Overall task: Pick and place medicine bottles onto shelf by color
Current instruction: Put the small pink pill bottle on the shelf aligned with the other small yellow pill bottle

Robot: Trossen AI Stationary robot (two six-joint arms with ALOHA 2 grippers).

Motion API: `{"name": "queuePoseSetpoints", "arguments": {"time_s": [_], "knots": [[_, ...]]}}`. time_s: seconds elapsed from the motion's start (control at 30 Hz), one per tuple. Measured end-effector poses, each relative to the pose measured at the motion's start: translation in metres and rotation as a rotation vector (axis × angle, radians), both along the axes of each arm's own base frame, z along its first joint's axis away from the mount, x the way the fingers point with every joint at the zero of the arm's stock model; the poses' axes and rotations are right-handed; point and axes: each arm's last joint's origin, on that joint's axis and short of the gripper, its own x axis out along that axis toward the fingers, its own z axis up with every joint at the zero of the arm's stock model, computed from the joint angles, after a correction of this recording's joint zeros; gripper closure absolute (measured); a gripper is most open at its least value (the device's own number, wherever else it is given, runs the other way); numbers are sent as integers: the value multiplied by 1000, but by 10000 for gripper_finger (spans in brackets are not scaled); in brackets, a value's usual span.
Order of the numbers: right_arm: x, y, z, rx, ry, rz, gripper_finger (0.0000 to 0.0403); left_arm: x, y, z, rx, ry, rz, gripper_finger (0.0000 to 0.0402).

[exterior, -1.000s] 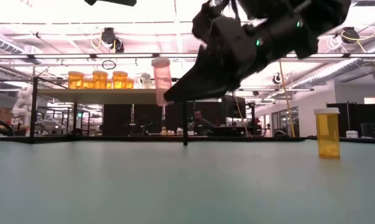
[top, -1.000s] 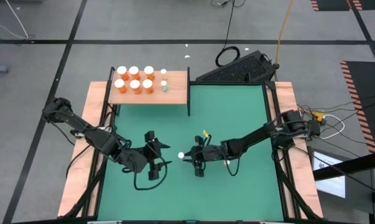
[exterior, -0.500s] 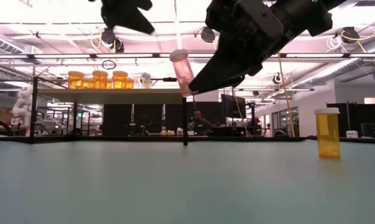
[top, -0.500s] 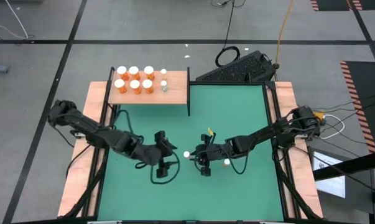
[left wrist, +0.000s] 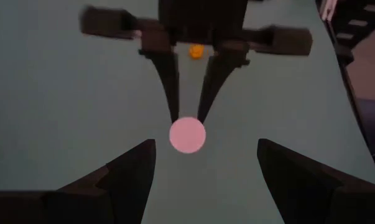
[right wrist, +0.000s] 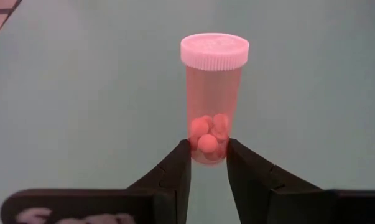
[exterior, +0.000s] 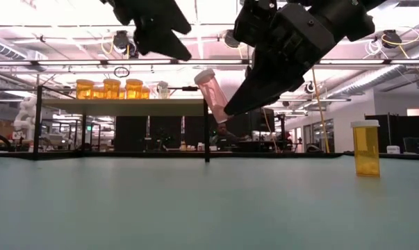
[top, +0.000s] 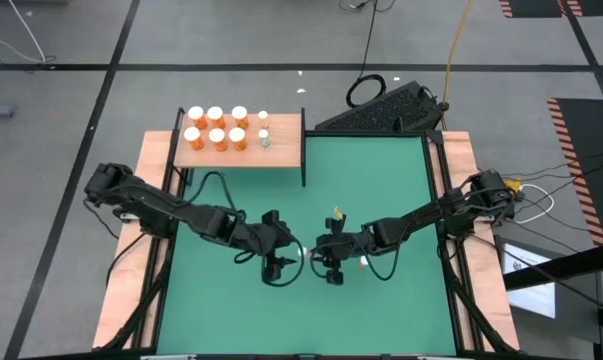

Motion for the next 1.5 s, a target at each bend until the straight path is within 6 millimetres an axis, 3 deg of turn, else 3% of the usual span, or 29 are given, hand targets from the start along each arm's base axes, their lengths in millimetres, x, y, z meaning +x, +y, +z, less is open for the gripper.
{"name": "queuePoseSetpoints", "arguments": {"time_s": [0.2, 0.33, 0.6, 0.8, 1.1, 1.3, 1.5], "knots": [[-1, 0, -1, 3, 9, -4, 317, 13, 9, -17, -37, 54, -20, 122], [-1, 0, -1, 1, 19, -4, 317, 23, 12, -13, -51, 46, -17, 128], [-2, 0, -2, 2, 25, -6, 317, 48, 6, -12, -10, 111, -73, 191], [-2, 0, -2, 19, 30, 13, 317, 54, 3, -9, 57, 193, -77, 219], [-3, 3, -2, 51, 39, -3, 316, 47, -8, -17, 183, 196, -215, 173], [-5, 12, -1, 52, 33, 20, 316, 42, -9, -27, 179, 228, -164, 131], [-4, 11, -1, 52, 27, 15, 316, 48, -4, -24, 157, 174, -133, 122]]}}
